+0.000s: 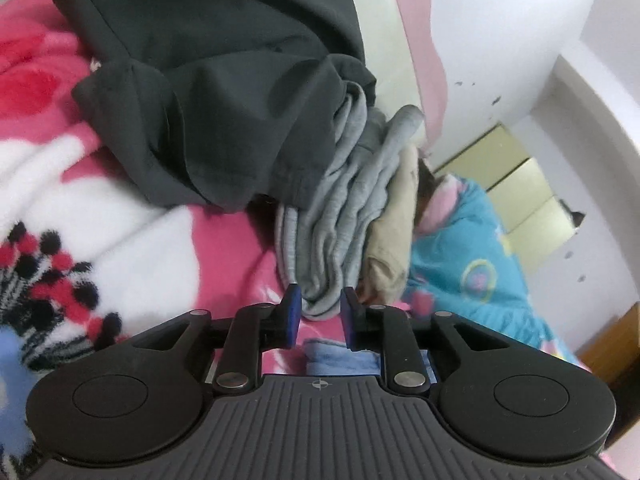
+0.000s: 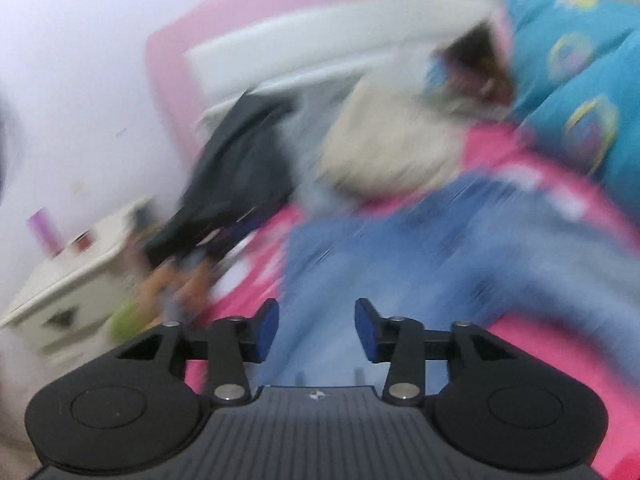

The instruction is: Fold clothes

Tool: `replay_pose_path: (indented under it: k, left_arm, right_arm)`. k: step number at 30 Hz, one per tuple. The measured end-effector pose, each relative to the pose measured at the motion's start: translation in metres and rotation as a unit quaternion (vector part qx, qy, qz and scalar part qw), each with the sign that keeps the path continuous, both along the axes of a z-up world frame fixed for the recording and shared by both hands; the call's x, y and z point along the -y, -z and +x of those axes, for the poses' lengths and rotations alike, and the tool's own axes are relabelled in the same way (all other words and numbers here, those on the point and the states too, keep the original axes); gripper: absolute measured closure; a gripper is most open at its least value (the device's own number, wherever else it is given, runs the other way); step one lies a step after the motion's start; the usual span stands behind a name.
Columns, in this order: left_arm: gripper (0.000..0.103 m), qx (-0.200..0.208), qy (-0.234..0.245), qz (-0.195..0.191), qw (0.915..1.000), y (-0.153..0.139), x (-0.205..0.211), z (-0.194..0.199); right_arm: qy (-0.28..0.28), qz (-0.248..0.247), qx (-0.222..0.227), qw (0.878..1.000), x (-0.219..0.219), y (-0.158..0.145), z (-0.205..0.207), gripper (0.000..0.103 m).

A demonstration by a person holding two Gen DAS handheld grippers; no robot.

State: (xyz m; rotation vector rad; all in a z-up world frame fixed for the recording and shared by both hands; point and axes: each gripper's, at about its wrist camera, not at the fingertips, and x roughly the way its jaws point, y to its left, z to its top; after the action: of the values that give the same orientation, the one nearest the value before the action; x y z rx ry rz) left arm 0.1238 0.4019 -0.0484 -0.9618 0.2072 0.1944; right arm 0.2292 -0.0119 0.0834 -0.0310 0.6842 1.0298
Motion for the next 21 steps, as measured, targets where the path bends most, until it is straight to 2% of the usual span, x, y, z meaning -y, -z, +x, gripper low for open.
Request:
replay_pose_path:
  k: [2, 6, 8, 11, 12, 15, 18, 20, 21]
  left_arm:
    - [0.083, -0.022, 0.024, -0.002, 0.9995, 0.005, 0.005, 0.01]
    - [0.083, -0.045, 0.045, 0.015, 0.9979, 0.007, 0.011, 0.021]
    - [0.083, -0.044, 0.049, 0.009, 0.9978, 0.009, 0.008, 0.022]
    - [0.083, -0.047, 0.054, 0.009, 0.9973, 0.012, 0.005, 0.026]
    - [0.083, -0.049, 0.056, 0.012, 0.9971, 0.013, 0.005, 0.027]
    - [0.083, -0.048, 0.061, 0.016, 0.9968, 0.014, 0.005, 0.027]
    - [0.083, -0.047, 0.066, 0.02, 0.9965, 0.015, 0.006, 0.026]
    - [0.083, -0.046, 0.069, 0.023, 0.9963, 0.015, 0.006, 0.026]
    - [0.083, -0.046, 0.07, 0.024, 0.9962, 0.016, 0.006, 0.026]
  right_arm:
    - [0.045, -0.016, 0.0, 0.999, -0.009, -0.002, 0.048, 0.05]
    - [0.123, -0.065, -0.007, 0.99, -0.04, 0.021, 0.16, 0.044]
    - [0.142, -0.08, -0.004, 0.987, -0.056, 0.036, 0.208, 0.042]
    - [0.151, -0.082, -0.007, 0.985, -0.078, 0.06, 0.262, 0.033]
    - [0.146, -0.083, -0.013, 0.986, -0.085, 0.068, 0.275, 0.03]
    - [0.142, -0.09, -0.025, 0.985, -0.108, 0.092, 0.302, 0.029]
    - [0.109, -0.107, -0.067, 0.986, -0.122, 0.115, 0.319, 0.029]
    - [0.097, -0.121, -0.057, 0.986, -0.127, 0.122, 0.315, 0.028]
    - [0.093, -0.128, -0.047, 0.986, -0.13, 0.124, 0.312, 0.035]
